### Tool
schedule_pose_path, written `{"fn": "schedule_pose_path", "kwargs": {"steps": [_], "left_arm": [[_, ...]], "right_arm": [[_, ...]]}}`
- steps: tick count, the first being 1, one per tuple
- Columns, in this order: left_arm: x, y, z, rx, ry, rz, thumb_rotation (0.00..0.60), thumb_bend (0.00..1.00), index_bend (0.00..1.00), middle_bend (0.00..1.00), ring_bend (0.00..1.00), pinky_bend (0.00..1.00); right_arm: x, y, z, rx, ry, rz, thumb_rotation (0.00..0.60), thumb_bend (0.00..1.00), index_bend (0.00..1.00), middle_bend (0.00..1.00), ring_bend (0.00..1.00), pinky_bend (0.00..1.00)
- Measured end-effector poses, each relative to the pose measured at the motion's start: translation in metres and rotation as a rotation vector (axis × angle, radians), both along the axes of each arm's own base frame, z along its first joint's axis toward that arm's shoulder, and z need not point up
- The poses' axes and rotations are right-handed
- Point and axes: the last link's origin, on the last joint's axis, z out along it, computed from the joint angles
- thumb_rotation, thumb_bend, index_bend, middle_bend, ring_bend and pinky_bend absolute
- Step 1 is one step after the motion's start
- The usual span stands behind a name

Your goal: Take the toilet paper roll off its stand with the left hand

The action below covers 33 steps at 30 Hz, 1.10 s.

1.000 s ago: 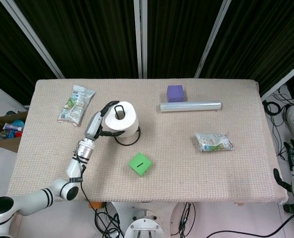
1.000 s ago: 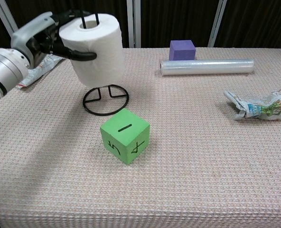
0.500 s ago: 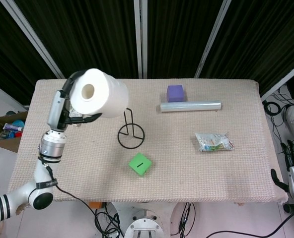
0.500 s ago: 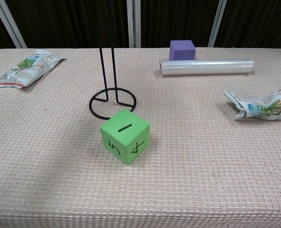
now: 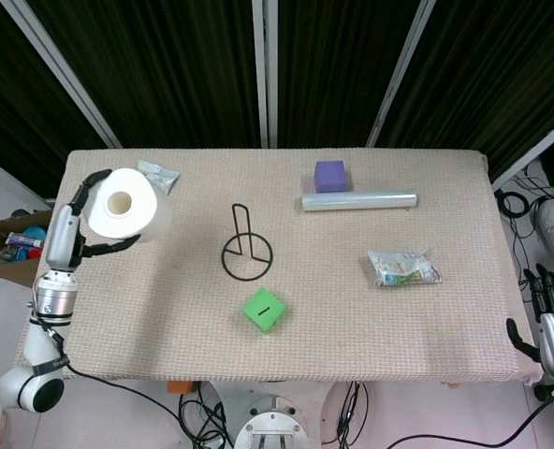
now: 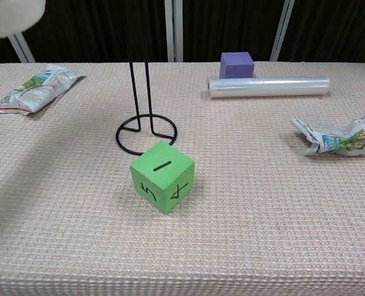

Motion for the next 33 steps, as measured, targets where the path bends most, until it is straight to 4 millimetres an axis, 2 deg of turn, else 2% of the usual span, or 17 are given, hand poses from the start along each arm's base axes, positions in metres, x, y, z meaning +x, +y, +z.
{"fn": "schedule_pose_path", "kwargs": {"steps": [4,9,13,15,18,24,28,29,31,32,33], "left_arm": [[-0.035,-0.007,-0.035,-0.065,0.073,0.062,0.6,0.19,0.18,0.4,0.29,0.25],[-0.057,-0.018,-0.079,-0.157,0.112,0.092,0.6,0.19,0.15,0.37,0.26,0.25],[-0.066,-0.025,-0.103,-0.221,0.133,0.088,0.6,0.18,0.03,0.24,0.19,0.24],[-0.068,-0.027,-0.107,-0.231,0.128,0.086,0.6,0.16,0.0,0.12,0.13,0.22],[-0.07,-0.027,-0.107,-0.222,0.117,0.08,0.6,0.14,0.0,0.02,0.05,0.21],[-0.071,-0.033,-0.096,-0.176,0.108,0.039,0.6,0.12,0.0,0.0,0.01,0.2],[-0.073,-0.043,-0.081,-0.15,0.142,0.006,0.6,0.1,0.0,0.0,0.01,0.19],[-0.074,-0.046,-0.077,-0.145,0.153,-0.001,0.563,0.1,0.0,0.0,0.01,0.19],[-0.076,-0.054,-0.066,-0.133,0.196,-0.012,0.429,0.09,0.0,0.0,0.01,0.19],[-0.077,-0.057,-0.061,-0.13,0.223,-0.016,0.331,0.09,0.0,0.0,0.01,0.19],[-0.078,-0.06,-0.057,-0.125,0.254,-0.018,0.288,0.09,0.0,0.0,0.01,0.19]], "right_arm": [[0.001,0.0,-0.001,0.001,0.001,0.0,0.6,0.34,0.0,0.0,0.0,0.0],[0.0,0.0,0.001,-0.005,0.003,-0.005,0.6,0.33,0.0,0.0,0.0,0.0],[-0.001,0.001,0.002,-0.007,0.001,-0.008,0.6,0.33,0.0,0.0,0.0,0.0],[-0.002,0.001,0.002,-0.003,-0.002,-0.006,0.6,0.31,0.0,0.0,0.0,0.0],[-0.002,0.002,0.002,-0.002,-0.002,-0.001,0.6,0.3,0.0,0.0,0.0,0.0],[-0.002,0.002,0.003,-0.01,-0.003,0.004,0.6,0.3,0.0,0.0,0.0,0.0],[-0.001,0.002,0.004,-0.012,-0.001,0.008,0.6,0.3,0.0,0.0,0.0,0.0],[-0.001,0.002,0.004,-0.012,-0.001,0.009,0.6,0.3,0.0,0.0,0.0,0.0],[0.0,0.002,0.004,-0.012,0.001,0.011,0.6,0.3,0.0,0.0,0.0,0.0],[0.0,0.002,0.004,-0.011,0.003,0.012,0.6,0.3,0.0,0.0,0.0,0.0],[0.0,0.002,0.004,-0.01,0.006,0.013,0.6,0.3,0.0,0.0,0.0,0.0]]}}
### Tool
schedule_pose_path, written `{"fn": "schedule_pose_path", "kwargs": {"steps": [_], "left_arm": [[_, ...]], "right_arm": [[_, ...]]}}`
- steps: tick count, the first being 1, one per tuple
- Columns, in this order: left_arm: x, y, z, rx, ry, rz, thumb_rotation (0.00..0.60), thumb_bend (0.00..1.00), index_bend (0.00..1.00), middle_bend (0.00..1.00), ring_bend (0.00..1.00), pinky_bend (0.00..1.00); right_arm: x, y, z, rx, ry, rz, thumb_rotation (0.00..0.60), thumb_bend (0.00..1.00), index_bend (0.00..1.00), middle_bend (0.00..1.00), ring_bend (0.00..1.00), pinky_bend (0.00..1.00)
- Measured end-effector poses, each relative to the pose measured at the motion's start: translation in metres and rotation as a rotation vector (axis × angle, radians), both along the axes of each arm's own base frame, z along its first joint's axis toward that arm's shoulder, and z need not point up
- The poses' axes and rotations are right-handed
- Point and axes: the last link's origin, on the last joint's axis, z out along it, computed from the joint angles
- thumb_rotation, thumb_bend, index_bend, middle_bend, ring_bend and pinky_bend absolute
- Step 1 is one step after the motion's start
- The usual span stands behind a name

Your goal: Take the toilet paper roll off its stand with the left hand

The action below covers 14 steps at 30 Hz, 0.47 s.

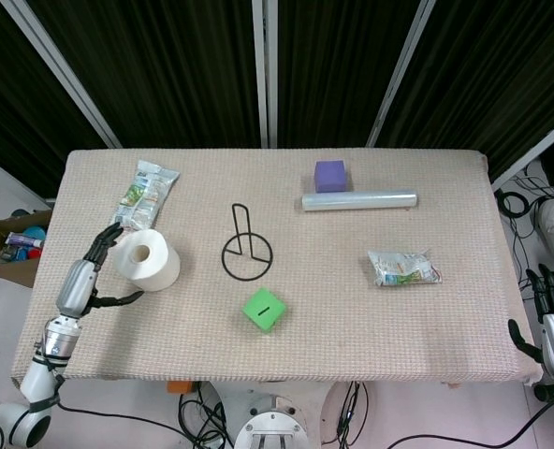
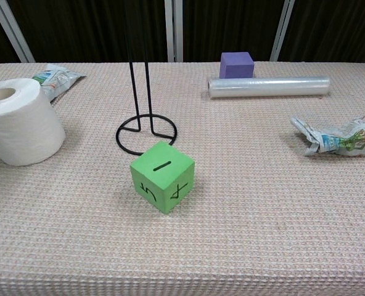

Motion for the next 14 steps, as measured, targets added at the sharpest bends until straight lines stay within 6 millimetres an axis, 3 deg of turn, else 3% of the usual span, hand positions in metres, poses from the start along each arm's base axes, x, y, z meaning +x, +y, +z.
{"fn": "schedule_pose_path", "kwargs": {"steps": [3,6,10,14], "left_arm": [[-0.003,-0.012,0.013,0.033,0.133,-0.018,0.237,0.07,0.0,0.0,0.01,0.19],[-0.008,-0.029,0.028,0.09,0.316,-0.02,0.241,0.06,0.0,0.0,0.01,0.19],[-0.017,-0.064,0.052,0.173,0.564,0.022,0.24,0.06,0.0,0.0,0.01,0.19],[-0.027,-0.103,0.071,0.185,0.7,0.11,0.242,0.06,0.0,0.0,0.01,0.19]], "right_arm": [[0.0,0.001,-0.001,0.003,0.008,-0.001,0.6,0.3,0.0,0.0,0.0,0.0],[-0.002,0.001,-0.003,0.01,0.013,-0.007,0.6,0.3,0.0,0.0,0.0,0.0],[-0.003,0.001,-0.007,0.027,0.017,-0.018,0.6,0.3,0.0,0.0,0.0,0.0],[-0.002,0.001,-0.011,0.041,0.024,-0.015,0.6,0.3,0.0,0.0,0.0,0.0]]}}
